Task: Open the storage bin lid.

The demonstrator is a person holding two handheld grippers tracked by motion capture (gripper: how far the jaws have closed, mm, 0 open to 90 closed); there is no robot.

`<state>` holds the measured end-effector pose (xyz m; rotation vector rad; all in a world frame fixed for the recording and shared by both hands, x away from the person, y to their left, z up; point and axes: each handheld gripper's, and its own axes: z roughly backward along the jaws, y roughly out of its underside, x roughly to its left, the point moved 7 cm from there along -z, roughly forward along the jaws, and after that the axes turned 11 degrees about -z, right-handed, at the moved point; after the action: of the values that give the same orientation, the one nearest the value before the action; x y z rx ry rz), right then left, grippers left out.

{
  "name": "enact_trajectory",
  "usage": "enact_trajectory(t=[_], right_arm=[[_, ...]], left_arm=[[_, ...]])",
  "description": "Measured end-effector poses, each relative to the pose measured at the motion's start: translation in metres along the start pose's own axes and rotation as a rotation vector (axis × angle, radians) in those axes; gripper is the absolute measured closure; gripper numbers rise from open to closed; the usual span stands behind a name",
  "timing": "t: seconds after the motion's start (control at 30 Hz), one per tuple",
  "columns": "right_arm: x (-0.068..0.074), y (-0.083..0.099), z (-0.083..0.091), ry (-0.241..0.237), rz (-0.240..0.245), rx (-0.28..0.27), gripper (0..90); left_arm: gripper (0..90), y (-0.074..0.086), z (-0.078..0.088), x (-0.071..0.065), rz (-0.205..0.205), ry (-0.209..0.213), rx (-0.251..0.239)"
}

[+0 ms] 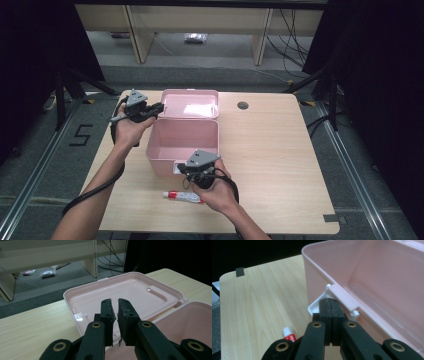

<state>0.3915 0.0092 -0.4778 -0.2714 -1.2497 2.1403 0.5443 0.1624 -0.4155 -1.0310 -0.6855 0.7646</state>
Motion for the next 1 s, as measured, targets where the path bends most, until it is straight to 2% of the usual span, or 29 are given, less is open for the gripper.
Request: enact_trajectory(t=[0.07, 0.1, 0.33, 0.4, 0.5, 0.67, 0.73, 0.77, 0.8, 0.87, 0.93, 0.97, 1.0], right_arm=[[0.000, -0.001, -0.001, -0.002, -0.005, -0.012, 90.0], [0.001, 0.000, 0.000, -0.004, -0.012, 0.005, 90.0], [-0.001, -0.001, 0.000, 0.002, 0.011, 0.004, 90.0], [0.000, -0.001, 0.000, -0.002, -0.011, 0.005, 90.0], [-0.001, -0.003, -0.001, 0.002, 0.011, -0.015, 89.9], [0.001, -0.003, 0.002, -0.008, -0.010, -0.002, 86.8], [0.000, -0.005, 0.003, -0.005, 0.010, -0.010, 86.6], [0.000, -0.006, 0.003, -0.005, 0.003, -0.029, 86.3], [0.000, -0.005, 0.005, -0.007, -0.011, -0.015, 85.8], [-0.001, -0.008, 0.005, 0.000, 0.009, -0.037, 85.3], [0.000, -0.008, 0.009, -0.008, 0.007, -0.021, 84.9], [-0.001, -0.009, 0.008, -0.001, 0.010, -0.043, 84.6], [-0.001, -0.009, 0.010, -0.002, -0.001, -0.035, 84.5]], left_arm=[[80.3, 0.002, 0.005, -0.001, -0.002, 0.003, -0.003], [79.8, 0.003, 0.008, -0.001, -0.010, 0.005, -0.005], [74.9, 0.003, 0.024, -0.009, -0.017, 0.037, -0.028], [73.5, 0.002, 0.027, -0.011, -0.026, 0.042, -0.032], [71.3, 0.003, 0.032, -0.014, -0.032, 0.054, -0.035], [67.5, 0.003, 0.040, -0.020, -0.032, 0.069, -0.056], [66.5, 0.003, 0.044, -0.023, -0.033, 0.077, -0.063], [66.1, 0.002, 0.046, -0.024, -0.032, 0.082, -0.068], [65.8, 0.002, 0.047, -0.025, -0.035, 0.085, -0.068], [64.3, 0.002, 0.051, -0.029, -0.042, 0.096, -0.070], [62.6, 0.003, 0.055, -0.032, -0.048, 0.108, -0.076], [61.7, 0.003, 0.056, -0.033, -0.053, 0.110, -0.078], [61.0, 0.004, 0.058, -0.035, -0.060, 0.114, -0.079]])
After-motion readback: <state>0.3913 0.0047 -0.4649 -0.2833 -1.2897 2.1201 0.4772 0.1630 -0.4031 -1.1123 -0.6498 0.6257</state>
